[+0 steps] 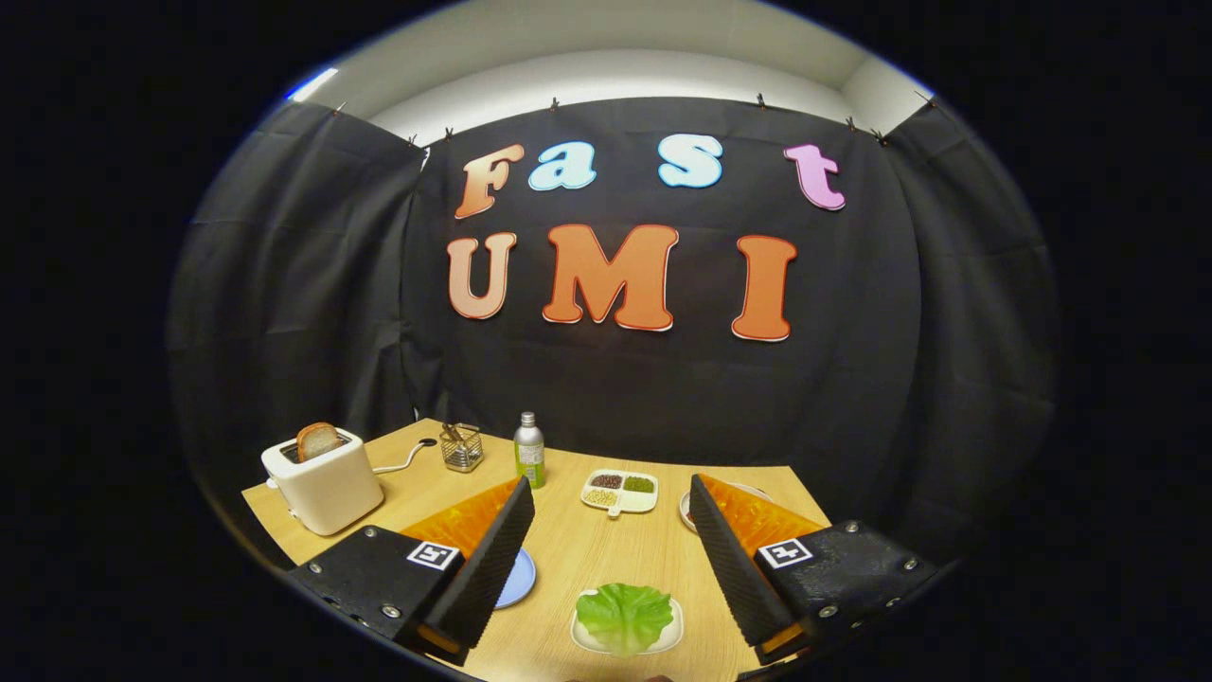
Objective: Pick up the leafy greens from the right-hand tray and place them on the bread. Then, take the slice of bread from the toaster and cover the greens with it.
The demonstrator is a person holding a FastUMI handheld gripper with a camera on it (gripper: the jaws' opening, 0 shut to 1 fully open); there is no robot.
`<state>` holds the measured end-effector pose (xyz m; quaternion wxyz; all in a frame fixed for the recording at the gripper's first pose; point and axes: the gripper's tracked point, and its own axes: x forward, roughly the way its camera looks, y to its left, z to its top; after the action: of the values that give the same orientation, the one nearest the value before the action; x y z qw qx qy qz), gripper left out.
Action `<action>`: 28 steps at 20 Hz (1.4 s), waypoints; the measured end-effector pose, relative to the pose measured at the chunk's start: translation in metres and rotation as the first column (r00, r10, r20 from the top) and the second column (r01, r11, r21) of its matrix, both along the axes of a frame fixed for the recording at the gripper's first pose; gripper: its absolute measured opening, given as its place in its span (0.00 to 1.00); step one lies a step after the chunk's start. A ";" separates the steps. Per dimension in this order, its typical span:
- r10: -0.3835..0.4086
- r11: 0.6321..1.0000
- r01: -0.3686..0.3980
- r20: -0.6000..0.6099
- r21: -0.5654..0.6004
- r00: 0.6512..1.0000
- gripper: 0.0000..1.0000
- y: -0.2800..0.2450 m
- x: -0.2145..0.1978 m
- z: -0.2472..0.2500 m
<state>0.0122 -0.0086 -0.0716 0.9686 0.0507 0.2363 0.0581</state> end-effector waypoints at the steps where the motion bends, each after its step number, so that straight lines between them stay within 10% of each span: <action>1: 0.007 1.000 -0.006 -0.017 0.008 1.000 0.99 0.001 0.000 -0.005; 13: 0.089 0.996 -0.087 -0.272 0.022 0.958 0.99 0.018 -0.009 -0.071; 28: 0.143 0.989 -0.134 -0.585 0.058 0.798 0.98 0.027 -0.026 -0.172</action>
<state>-0.0135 0.0183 -0.2436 0.8407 0.0554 0.5269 0.1118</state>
